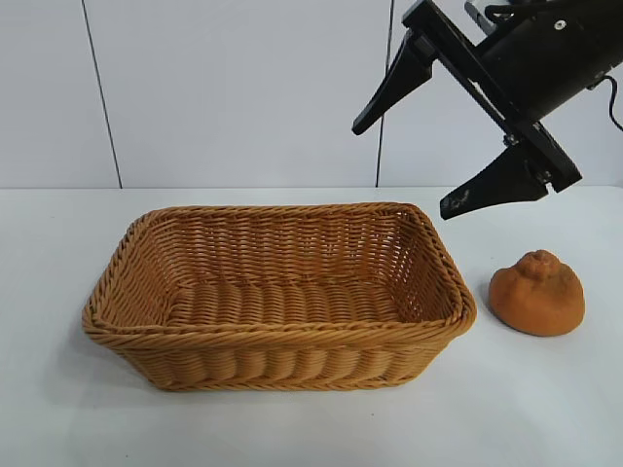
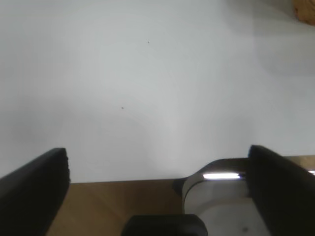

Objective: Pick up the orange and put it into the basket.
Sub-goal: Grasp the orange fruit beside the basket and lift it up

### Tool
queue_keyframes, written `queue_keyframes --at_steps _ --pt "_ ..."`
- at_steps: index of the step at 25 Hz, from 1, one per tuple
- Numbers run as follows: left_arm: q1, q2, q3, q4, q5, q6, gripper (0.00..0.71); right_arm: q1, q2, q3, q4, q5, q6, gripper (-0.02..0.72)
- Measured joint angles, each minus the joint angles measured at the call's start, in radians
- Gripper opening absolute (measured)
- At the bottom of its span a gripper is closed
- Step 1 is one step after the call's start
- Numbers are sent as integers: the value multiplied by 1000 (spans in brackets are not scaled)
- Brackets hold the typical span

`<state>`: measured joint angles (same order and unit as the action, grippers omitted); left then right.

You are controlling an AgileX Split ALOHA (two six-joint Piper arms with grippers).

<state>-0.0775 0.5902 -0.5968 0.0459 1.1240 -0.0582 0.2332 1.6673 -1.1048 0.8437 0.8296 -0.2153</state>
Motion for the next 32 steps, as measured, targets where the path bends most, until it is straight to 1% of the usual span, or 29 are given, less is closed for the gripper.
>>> queue_keyframes --at_steps 3,7,10,18,20,23,25,29,32 --pt "0 -109 73 -46 -26 1 693 0 0 0 0 0 0 675" --pt "0 -201 90 -73 -53 9 693 0 0 0 0 0 0 675" --pt "0 -225 90 -71 -58 9 693 0 0 0 -1 0 -1 675" --pt "0 -227 91 -69 -59 10 693 0 0 0 -1 0 -3 675" --pt "12 -227 91 -69 -59 11 693 0 0 0 -1 0 -3 675" --pt "64 -254 91 -69 -60 11 693 0 0 0 -1 0 -3 675" --pt "79 -317 91 -68 -62 11 693 0 0 0 -1 0 -3 675" --pt "81 -488 92 -68 -62 11 693 0 0 0 -2 0 -3 675" --pt "81 -584 92 -68 -61 11 693 0 0 -3 -10 2 -3 675"
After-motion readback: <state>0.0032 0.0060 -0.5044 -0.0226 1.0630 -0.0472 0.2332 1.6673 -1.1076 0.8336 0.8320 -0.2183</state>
